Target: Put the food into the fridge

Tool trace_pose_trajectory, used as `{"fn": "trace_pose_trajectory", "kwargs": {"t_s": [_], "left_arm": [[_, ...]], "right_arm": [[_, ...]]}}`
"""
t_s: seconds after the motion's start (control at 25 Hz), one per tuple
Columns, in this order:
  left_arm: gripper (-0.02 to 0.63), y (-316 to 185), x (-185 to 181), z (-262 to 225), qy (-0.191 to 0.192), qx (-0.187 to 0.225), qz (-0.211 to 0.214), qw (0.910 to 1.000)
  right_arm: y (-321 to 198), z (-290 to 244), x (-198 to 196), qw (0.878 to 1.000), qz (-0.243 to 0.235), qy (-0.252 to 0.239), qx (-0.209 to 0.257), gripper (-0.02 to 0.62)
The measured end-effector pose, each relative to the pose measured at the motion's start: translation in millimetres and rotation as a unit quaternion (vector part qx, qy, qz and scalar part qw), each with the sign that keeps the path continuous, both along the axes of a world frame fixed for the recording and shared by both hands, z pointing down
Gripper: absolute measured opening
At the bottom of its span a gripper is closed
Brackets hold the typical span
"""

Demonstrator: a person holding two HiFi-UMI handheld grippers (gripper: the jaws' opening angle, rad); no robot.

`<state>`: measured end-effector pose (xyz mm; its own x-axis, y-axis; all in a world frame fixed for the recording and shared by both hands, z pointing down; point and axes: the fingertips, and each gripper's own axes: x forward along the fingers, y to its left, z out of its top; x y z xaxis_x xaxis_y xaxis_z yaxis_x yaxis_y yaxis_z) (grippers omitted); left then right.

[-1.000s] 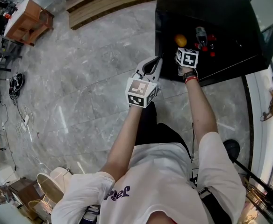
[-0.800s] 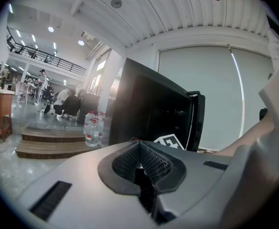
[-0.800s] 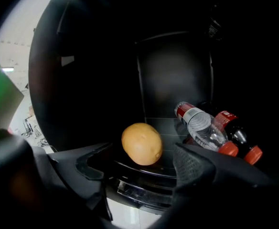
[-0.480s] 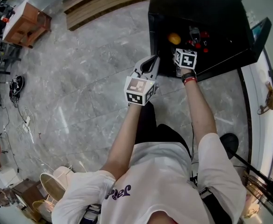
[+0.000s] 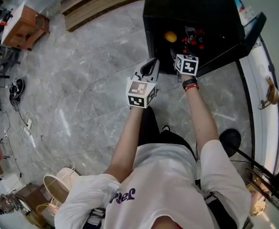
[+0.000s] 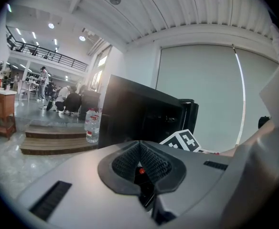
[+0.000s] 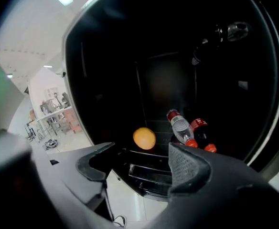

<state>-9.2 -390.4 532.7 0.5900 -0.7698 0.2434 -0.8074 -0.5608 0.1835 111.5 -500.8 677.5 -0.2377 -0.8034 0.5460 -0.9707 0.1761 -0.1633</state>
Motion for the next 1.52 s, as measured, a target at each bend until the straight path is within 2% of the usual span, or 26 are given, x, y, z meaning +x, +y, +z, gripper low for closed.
{"fn": "trace_pose_trajectory", "kwargs": {"t_s": [0.36, 0.64, 1.08, 1.52], "left_arm": [[0.018, 23.0, 1.4, -29.2, -0.020, -0.008, -0.005, 0.9997], [0.018, 53.1, -1.1, -51.5, -0.016, -0.005, -0.021, 0.9996], [0.018, 90.0, 0.9, -78.2, -0.014, 0.020, -0.034, 0.9991], [0.018, 129.3, -0.1, -90.5, -0.021, 0.028, -0.038, 0.9987]], "right_arm": [[45.0, -48.7, 10.9, 1.000, -0.005, -0.012, -0.004, 0.311], [86.8, -88.6, 5.9, 1.000, -0.014, -0.008, 0.014, 0.276], [142.6, -123.5, 15.0, 0.999, -0.011, -0.015, 0.033, 0.232], [198.7, -155.1, 30.5, 0.998, -0.006, -0.029, 0.047, 0.193]]}}
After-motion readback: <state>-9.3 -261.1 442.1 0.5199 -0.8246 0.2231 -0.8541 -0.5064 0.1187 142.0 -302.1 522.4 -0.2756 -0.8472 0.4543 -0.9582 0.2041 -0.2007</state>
